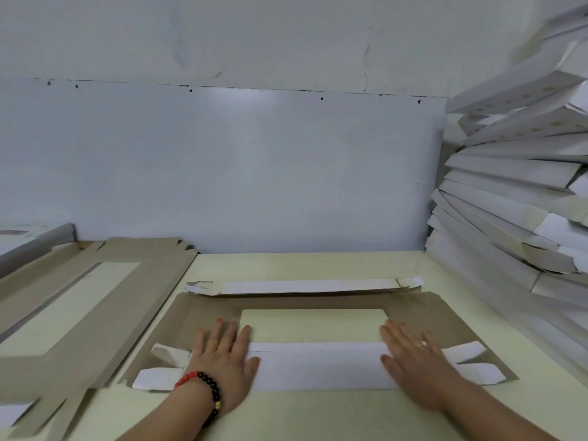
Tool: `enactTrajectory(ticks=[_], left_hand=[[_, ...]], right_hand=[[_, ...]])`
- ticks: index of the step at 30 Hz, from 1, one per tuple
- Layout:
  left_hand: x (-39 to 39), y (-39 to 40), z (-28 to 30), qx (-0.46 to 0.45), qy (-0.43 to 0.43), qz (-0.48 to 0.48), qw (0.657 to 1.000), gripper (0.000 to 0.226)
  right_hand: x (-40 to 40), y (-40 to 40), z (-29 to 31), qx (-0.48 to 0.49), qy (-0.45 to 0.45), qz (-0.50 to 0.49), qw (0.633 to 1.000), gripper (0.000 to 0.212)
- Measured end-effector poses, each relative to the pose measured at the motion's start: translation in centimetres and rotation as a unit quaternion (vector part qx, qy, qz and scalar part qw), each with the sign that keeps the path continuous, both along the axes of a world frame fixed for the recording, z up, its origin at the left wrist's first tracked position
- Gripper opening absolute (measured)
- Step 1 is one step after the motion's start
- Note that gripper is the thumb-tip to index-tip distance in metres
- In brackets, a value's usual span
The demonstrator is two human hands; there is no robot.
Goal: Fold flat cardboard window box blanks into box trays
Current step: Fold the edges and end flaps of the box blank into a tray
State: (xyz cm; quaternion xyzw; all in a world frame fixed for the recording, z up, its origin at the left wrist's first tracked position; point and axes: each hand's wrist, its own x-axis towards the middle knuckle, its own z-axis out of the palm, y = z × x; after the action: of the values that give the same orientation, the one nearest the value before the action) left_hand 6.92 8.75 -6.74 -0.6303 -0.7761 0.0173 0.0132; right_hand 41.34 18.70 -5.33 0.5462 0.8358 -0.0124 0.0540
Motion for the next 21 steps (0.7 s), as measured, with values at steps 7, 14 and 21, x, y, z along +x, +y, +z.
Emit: enactTrajectory(ticks=[7, 14, 21], left_hand=[[-4.8, -1.5, 0.0, -0.012, -0.011, 0.043, 0.999, 0.066], [-7.2, -1.8, 1.2, -0.016, -0.023, 0.057, 0.998, 0.065], [-4.8, -1.4, 5.1, -0.033, 0.009, -0.062, 0.997, 0.103]], right_hand=[[5.8, 1.3, 0.1, -0.001, -0.004, -0.071, 0.997, 0.058], [7.5, 1.1, 2.1, 0.09, -0.025, -0.094, 0.991, 0.048], [5.5, 1.7, 3.9, 0.022, 0.028, -0.056, 0.998, 0.073]])
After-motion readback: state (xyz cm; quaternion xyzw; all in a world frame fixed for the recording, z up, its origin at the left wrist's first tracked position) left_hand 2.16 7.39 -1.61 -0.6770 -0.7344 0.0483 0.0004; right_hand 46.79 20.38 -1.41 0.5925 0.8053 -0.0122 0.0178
